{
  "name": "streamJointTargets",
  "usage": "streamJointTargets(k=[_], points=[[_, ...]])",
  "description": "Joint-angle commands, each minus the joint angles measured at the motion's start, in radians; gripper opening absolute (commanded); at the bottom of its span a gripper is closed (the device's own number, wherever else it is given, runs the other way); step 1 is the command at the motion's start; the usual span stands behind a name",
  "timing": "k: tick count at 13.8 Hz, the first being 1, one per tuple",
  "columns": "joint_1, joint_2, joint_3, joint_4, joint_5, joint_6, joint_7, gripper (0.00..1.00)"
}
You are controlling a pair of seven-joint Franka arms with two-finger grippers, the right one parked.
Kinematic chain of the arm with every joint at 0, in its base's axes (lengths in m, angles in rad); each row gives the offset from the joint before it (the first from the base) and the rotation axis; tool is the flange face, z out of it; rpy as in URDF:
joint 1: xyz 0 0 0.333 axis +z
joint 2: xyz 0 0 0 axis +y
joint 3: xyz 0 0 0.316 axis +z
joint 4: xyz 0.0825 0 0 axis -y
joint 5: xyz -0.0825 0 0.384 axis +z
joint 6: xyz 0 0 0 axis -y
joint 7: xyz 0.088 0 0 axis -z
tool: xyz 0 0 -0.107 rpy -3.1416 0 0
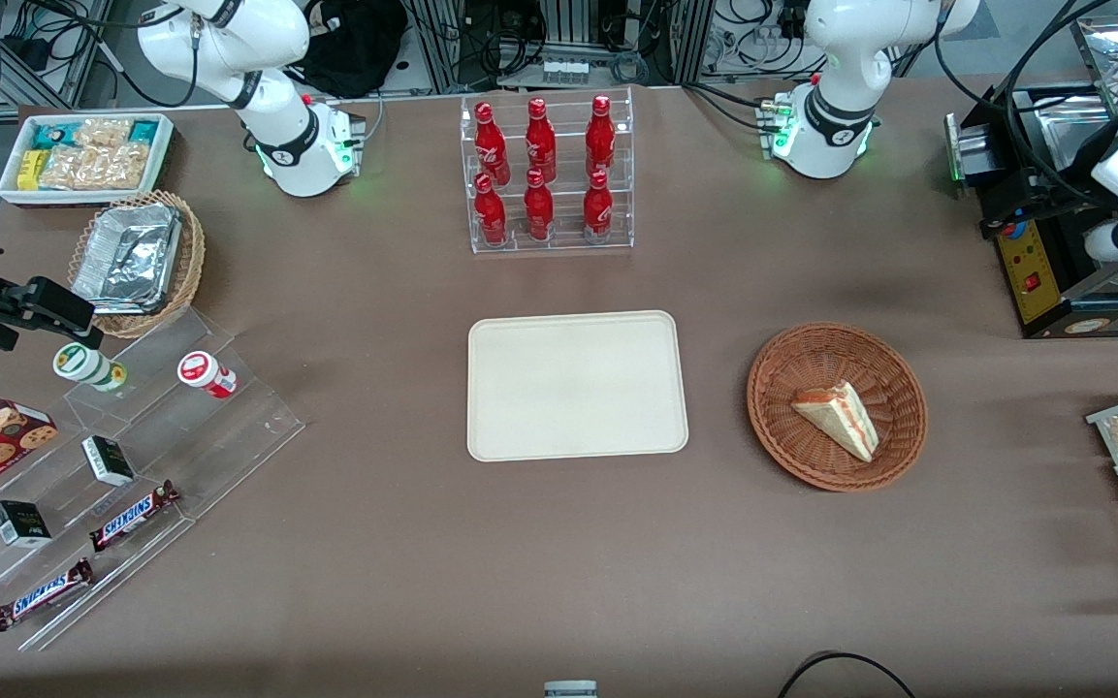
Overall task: Place sandwich from basket to tray
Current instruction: 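Move the left gripper down over the wrapped sandwich in the wicker basket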
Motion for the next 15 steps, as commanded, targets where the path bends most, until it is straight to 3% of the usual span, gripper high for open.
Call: streamJointTargets(k=[1, 9, 15], points=[[0.008, -0.033, -0.010, -0.038, 0.013, 0.026, -0.011, 1.00], [0.007, 0.064, -0.010, -0.060, 0.013, 0.130, -0.029, 1.00], [0.007, 0.079, -0.010, -0.394, 0.018, 0.588, -0.110, 1.00]])
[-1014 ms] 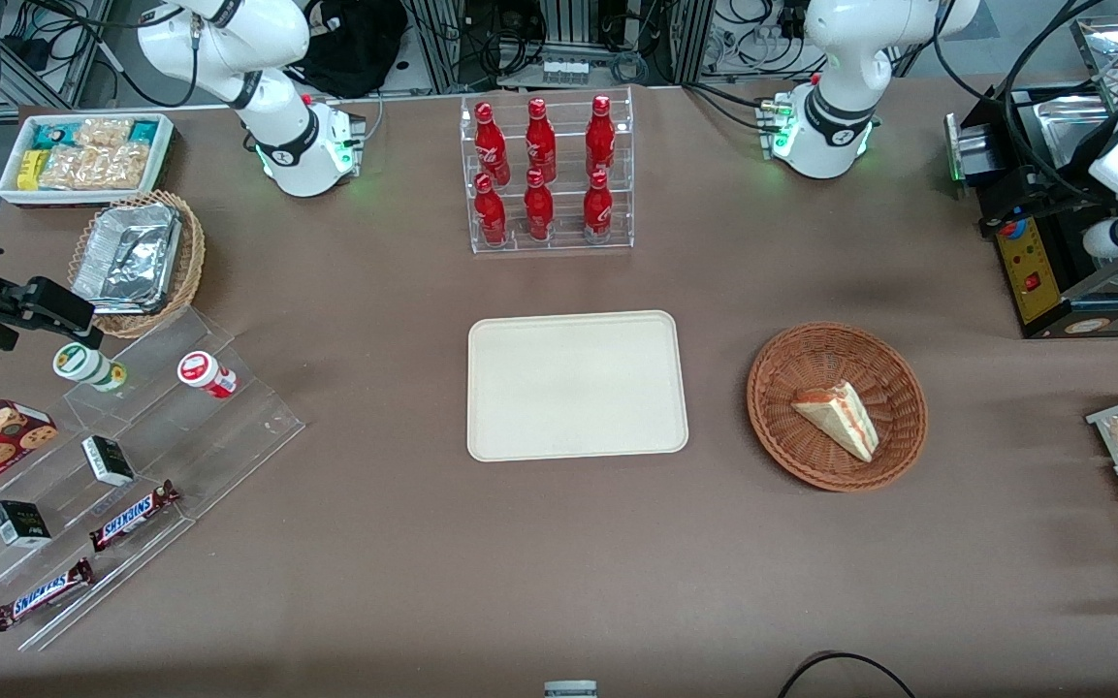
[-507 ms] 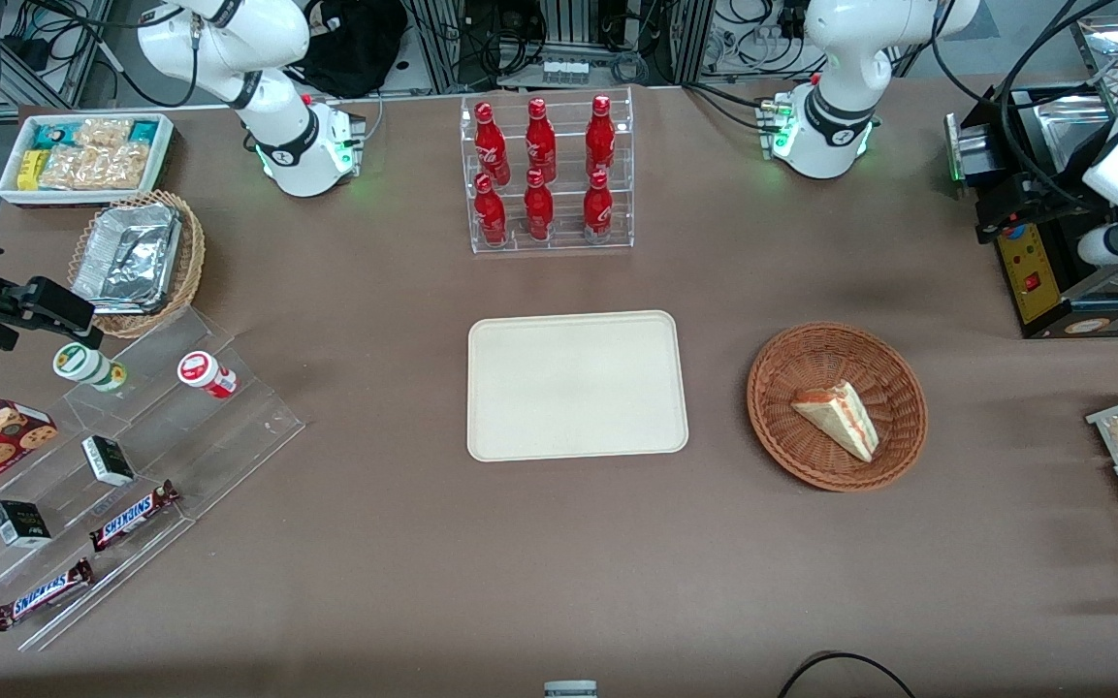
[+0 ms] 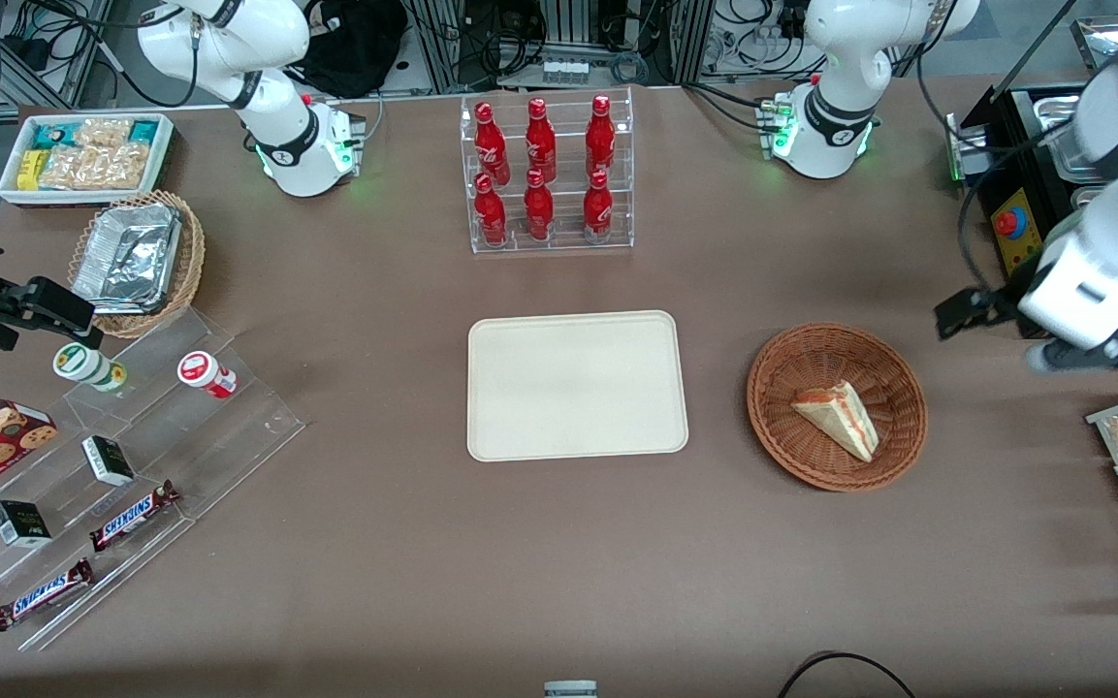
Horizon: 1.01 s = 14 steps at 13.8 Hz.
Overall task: Place sandwich from basket to tray
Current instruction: 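Move the left gripper down over the wrapped sandwich in the wicker basket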
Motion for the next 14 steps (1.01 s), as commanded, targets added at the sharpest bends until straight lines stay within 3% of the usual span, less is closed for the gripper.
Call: streamJointTargets(k=[1, 5, 11, 14], points=[[0.007, -0.016, -0.012, -0.166, 0.016, 0.178, -0.068, 1.00], [0.005, 0.042, -0.026, -0.273, 0.016, 0.377, -0.259, 1.00], [0.004, 0.105, -0.064, -0.349, 0.018, 0.536, -0.549, 1.00], [0.001, 0.145, -0.066, -0.357, 0.022, 0.550, -0.573, 1.00]])
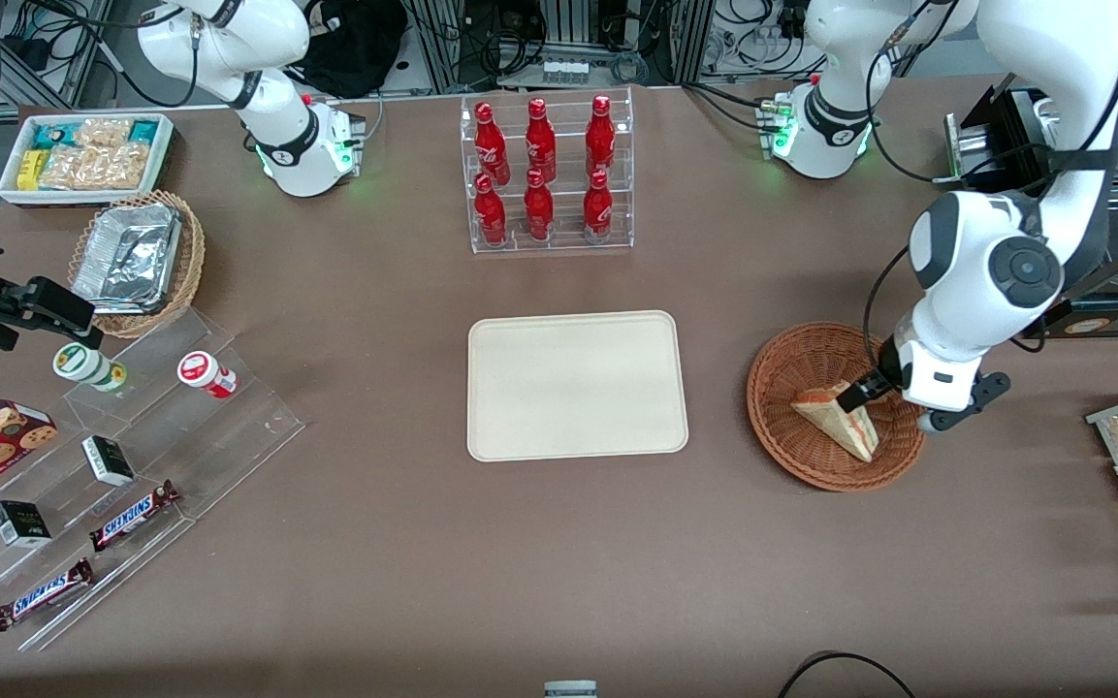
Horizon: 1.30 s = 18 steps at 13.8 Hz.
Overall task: Place sandwich from basket to tray
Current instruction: 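Close the left gripper on the upright wrapped sandwich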
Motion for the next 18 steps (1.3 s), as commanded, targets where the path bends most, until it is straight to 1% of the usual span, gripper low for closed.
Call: streamJointTargets(k=[1, 5, 11, 14, 17, 18], points=[[0.001, 0.035, -0.009, -0.008, 0.021, 0.030, -0.052, 1.00], [0.001, 0.066, -0.009, -0.006, 0.021, 0.089, -0.150, 1.00], [0.001, 0.113, -0.009, -0.003, 0.021, 0.128, -0.293, 1.00], [0.000, 0.126, -0.009, -0.006, 0.021, 0.141, -0.342, 1.00], [0.000, 0.136, -0.009, -0.008, 0.021, 0.141, -0.347, 1.00], [0.000, 0.141, -0.009, -0.006, 0.021, 0.141, -0.347, 0.93]])
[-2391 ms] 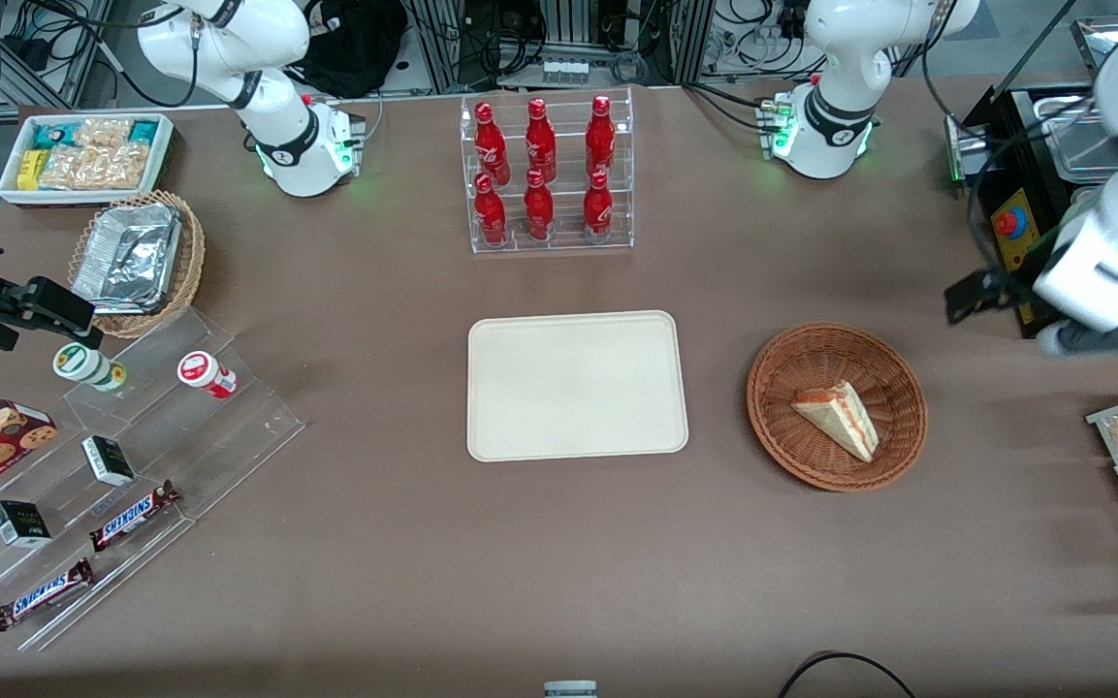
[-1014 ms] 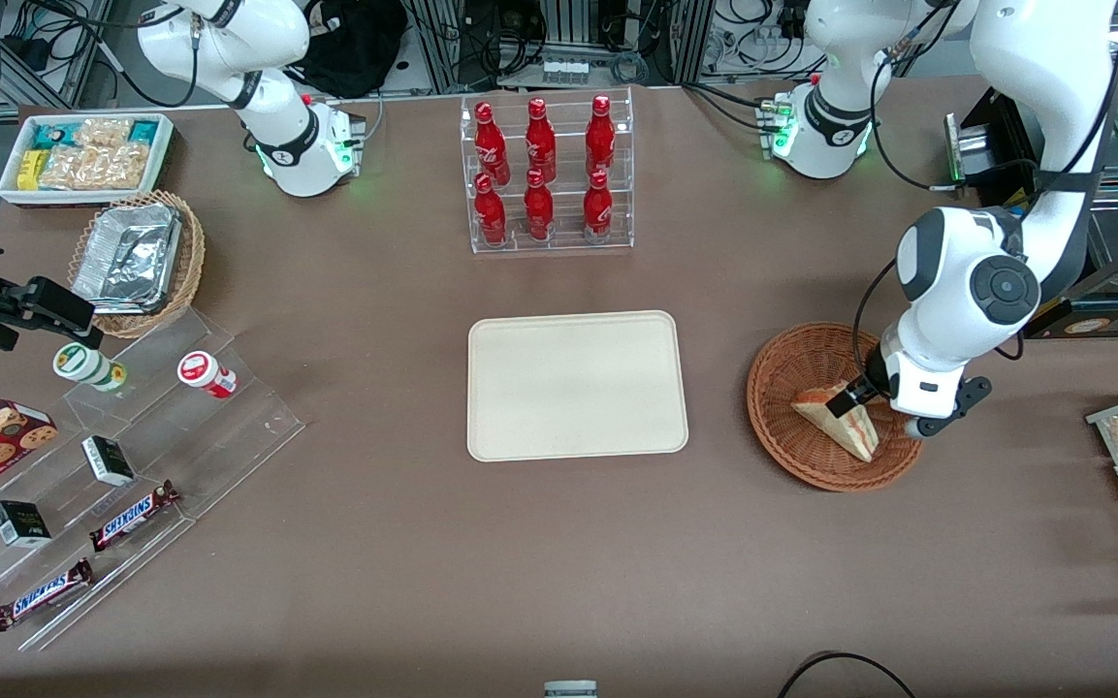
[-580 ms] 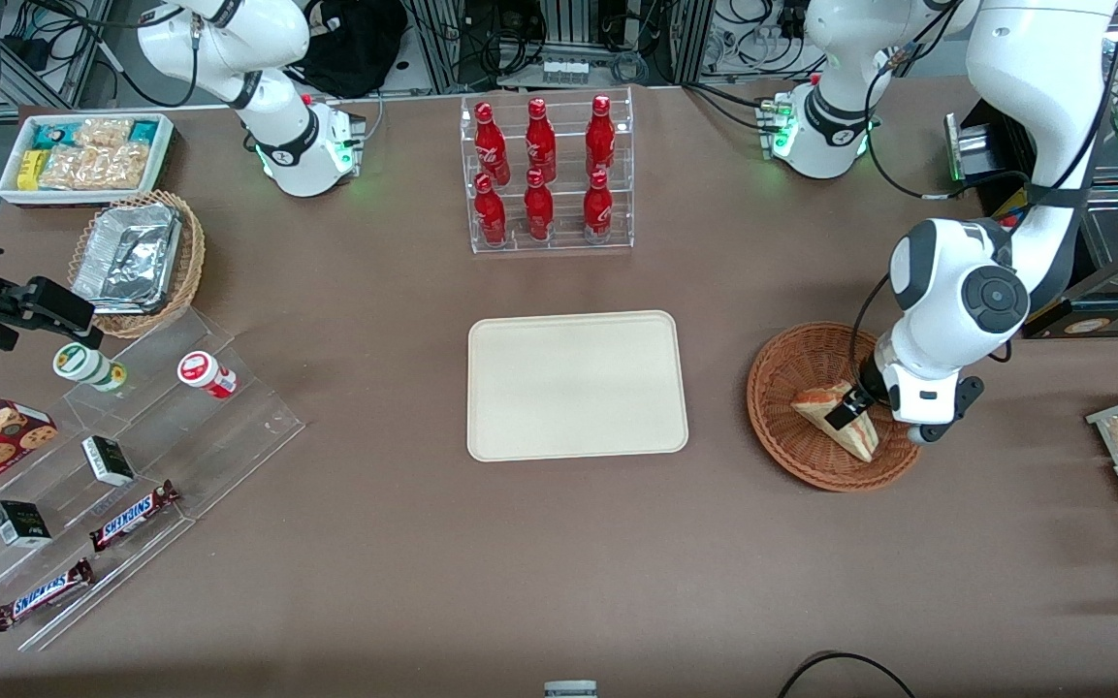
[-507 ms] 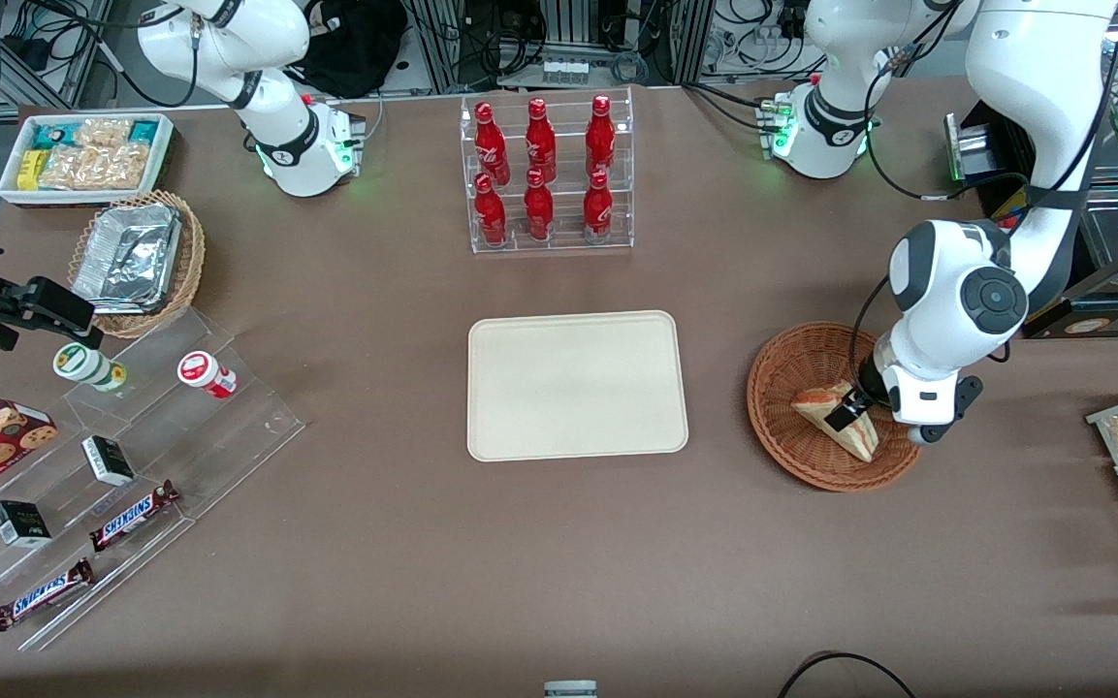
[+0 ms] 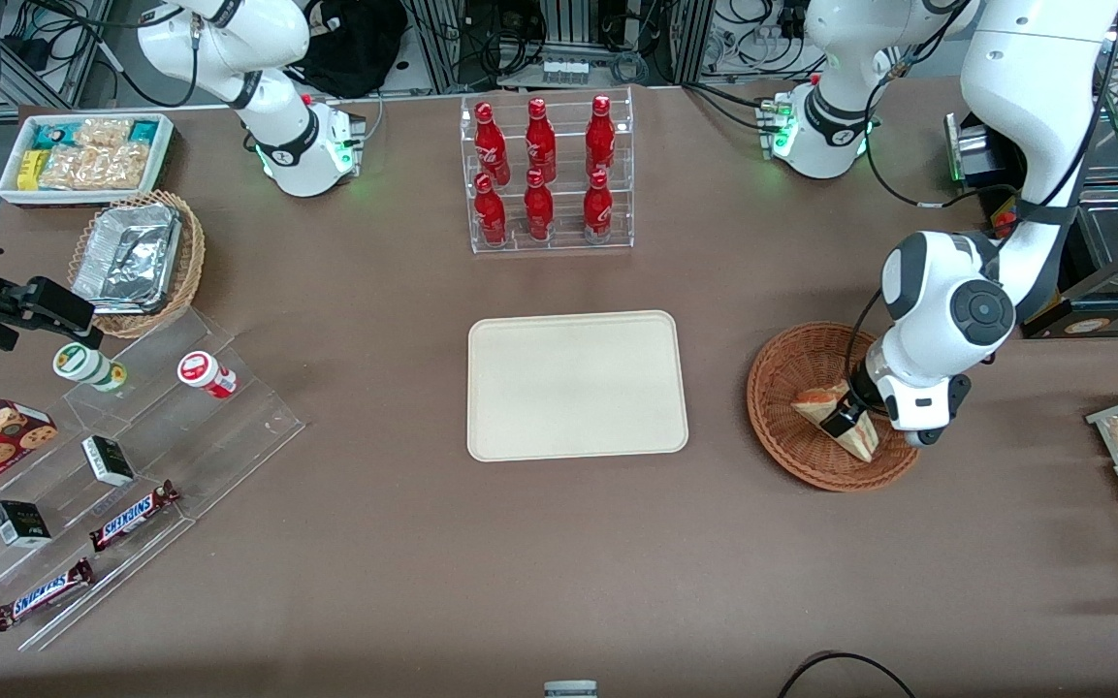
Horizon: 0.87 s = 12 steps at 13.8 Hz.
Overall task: Place sandwich from basket to tray
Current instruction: 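Close the left gripper on the upright wrapped sandwich, then lift the sandwich and carry it with the left gripper over the cream tray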
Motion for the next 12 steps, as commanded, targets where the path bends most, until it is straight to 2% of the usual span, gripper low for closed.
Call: streamJointTargets(k=[1, 3, 4, 8, 12], points=[[0.000, 0.008, -0.006, -0.002, 0.020, 0.020, -0.036, 0.73], [0.000, 0.006, -0.006, -0.003, 0.022, 0.019, -0.030, 0.24], [0.000, 0.003, -0.006, -0.003, 0.022, 0.016, -0.027, 0.14], [-0.010, -0.034, -0.005, 0.018, 0.022, -0.032, -0.020, 0.12], [-0.036, -0.072, -0.005, 0.159, 0.086, -0.278, -0.022, 0.12]])
